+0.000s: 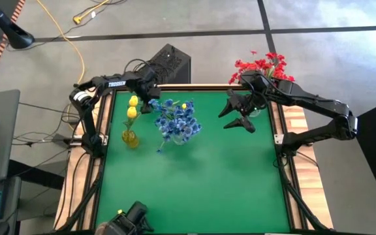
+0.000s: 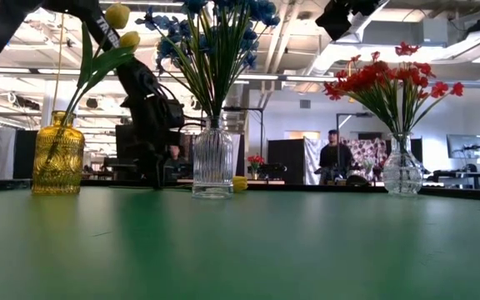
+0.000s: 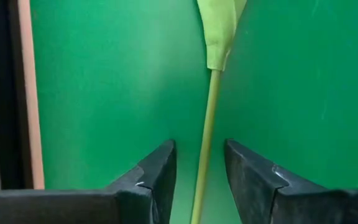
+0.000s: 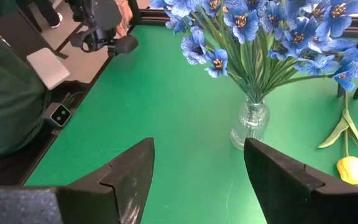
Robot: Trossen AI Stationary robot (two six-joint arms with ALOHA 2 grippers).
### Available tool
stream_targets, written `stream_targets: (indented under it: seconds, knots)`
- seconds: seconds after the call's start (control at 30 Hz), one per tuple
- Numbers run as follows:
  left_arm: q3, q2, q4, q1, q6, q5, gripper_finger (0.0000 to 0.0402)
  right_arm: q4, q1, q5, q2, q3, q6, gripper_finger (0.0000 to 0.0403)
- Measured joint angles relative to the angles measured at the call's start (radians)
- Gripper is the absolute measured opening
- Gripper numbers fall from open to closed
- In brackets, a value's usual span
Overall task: Sort flowers into vase by color
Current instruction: Put the yellow tulip into the yellow vase
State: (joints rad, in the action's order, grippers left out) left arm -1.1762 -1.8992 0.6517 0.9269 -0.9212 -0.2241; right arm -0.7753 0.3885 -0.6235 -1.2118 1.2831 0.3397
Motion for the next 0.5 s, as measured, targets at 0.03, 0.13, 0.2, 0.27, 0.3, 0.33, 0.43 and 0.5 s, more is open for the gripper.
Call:
stream_targets:
  seconds: [0.03, 0.13, 0.2, 0.27, 0.3, 0.33, 0.43, 0.5]
  knots:
    - [0.000, 0.000, 0.001, -0.006, -0.009, 0.017, 0.0123, 0.000, 0.000, 0.000, 0.000, 0.000, 0.000, 0.0276]
    - [-0.001, 0.000, 0.006, -0.026, -0.018, 0.069, 0.0101, 0.000, 0.001, 0.001, 0.000, 0.000, 0.005, 0.0276]
    - [-0.002, 0.000, 0.013, -0.031, -0.016, 0.092, 0.0074, 0.000, 0.006, 0.001, 0.000, 0.000, 0.006, 0.0276]
    - [-0.002, 0.000, 0.019, -0.033, -0.011, 0.103, 0.0041, 0.001, 0.011, 0.002, 0.000, 0.000, 0.007, 0.0276]
    - [-0.002, 0.000, 0.020, -0.033, -0.004, 0.104, 0.0023, 0.001, 0.014, 0.002, 0.000, 0.000, 0.007, 0.0276]
    - [-0.004, 0.000, 0.021, -0.033, 0.008, 0.105, 0.0013, 0.001, 0.014, 0.002, 0.000, 0.000, 0.007, 0.0276]
    - [-0.020, -0.003, 0.039, -0.030, 0.041, 0.099, 0.0004, 0.001, 0.020, 0.002, 0.000, 0.000, 0.007, 0.0276]
    - [-0.033, -0.002, 0.051, -0.030, 0.053, 0.089, 0.0002, 0.001, 0.020, 0.002, 0.000, 0.000, 0.007, 0.0276]
